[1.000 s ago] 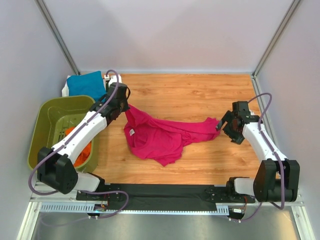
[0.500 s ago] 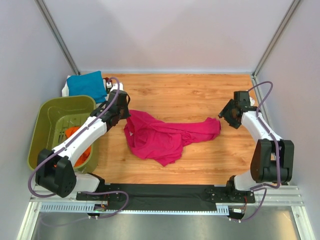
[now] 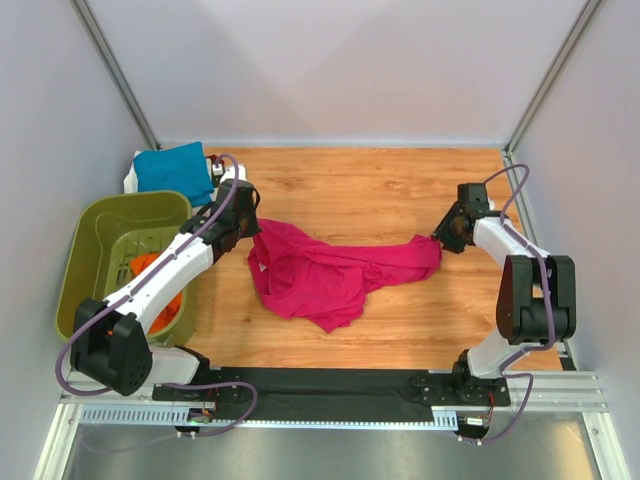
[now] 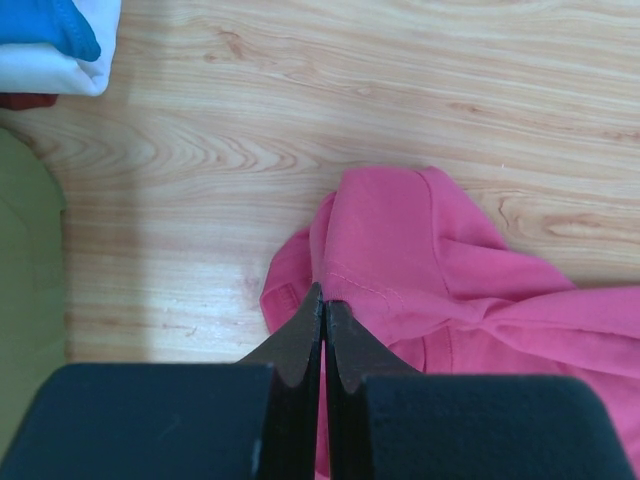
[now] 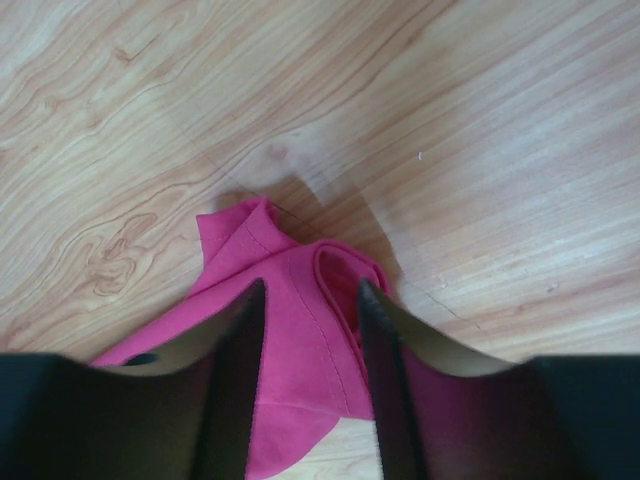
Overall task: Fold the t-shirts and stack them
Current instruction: Flatten the tshirt out
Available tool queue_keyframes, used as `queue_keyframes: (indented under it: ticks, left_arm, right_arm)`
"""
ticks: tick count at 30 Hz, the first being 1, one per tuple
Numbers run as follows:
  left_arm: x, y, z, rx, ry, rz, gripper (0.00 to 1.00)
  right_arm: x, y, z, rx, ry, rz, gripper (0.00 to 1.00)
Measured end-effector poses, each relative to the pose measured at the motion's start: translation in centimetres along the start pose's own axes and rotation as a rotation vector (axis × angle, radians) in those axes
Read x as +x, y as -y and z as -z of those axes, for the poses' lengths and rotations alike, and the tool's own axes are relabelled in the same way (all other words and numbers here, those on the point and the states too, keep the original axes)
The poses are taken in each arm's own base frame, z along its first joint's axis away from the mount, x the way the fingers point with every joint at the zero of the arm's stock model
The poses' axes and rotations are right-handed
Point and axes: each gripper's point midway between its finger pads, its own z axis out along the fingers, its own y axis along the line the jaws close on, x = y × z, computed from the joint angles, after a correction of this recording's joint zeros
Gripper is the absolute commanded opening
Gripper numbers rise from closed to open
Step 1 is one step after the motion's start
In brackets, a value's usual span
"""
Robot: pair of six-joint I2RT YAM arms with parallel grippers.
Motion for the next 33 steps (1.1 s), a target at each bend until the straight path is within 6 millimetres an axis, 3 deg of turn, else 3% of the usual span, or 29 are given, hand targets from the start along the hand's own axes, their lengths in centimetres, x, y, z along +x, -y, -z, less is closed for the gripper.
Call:
queue_keyframes:
  ticks: [7, 8, 9, 11, 17, 20, 24, 29, 33]
  left_arm:
    - [0.0, 0.0, 0.0, -0.001, 0.000, -0.003, 0.00]
    - [0.0, 0.0, 0.0, -0.001, 0.000, -0.003, 0.00]
    - [0.0, -0.1, 0.0, -0.002, 0.000, -0.004, 0.00]
    - [0.0, -0.1, 0.0, -0.004, 0.001, -0.005, 0.00]
    - [-0.2, -0.3, 0.4, -0.014, -0.009, -0.024, 0.00]
    - [-2.3, -0.2, 1.7, -0.020, 0.019, -0.044, 0.00]
    - [-9.0, 0.4, 6.2, 0.011, 0.169, -0.060, 0.00]
    - [-19.4, 0.9, 15.5, 0.064, 0.451, -0.041, 0.00]
    - [-24.8, 0.2, 22.5, 0.088, 0.636, -0.022, 0.00]
  right_arm:
    - [0.1, -0.2, -1.2, -0.003, -0.010, -0.003, 0.34]
    - [0.1, -0.2, -1.4, -0.001, -0.013, -0.003, 0.29]
    - [0.1, -0.2, -1.6, 0.000, -0.017, -0.002, 0.17]
    - [0.1, -0.2, -1.9, 0.001, -0.021, 0.001, 0.02]
    - [-0.7, -0.6, -1.3, -0.004, 0.006, -0.006, 0.00]
    - [-2.2, -1.2, 0.8, -0.021, 0.056, 0.010, 0.00]
    - [-7.9, -4.9, 7.1, -0.132, 0.231, 0.040, 0.00]
    - [-15.6, -10.5, 20.1, -0.358, 0.540, 0.084, 0.00]
    - [-19.5, -13.1, 31.7, -0.500, 0.785, 0.123, 0.00]
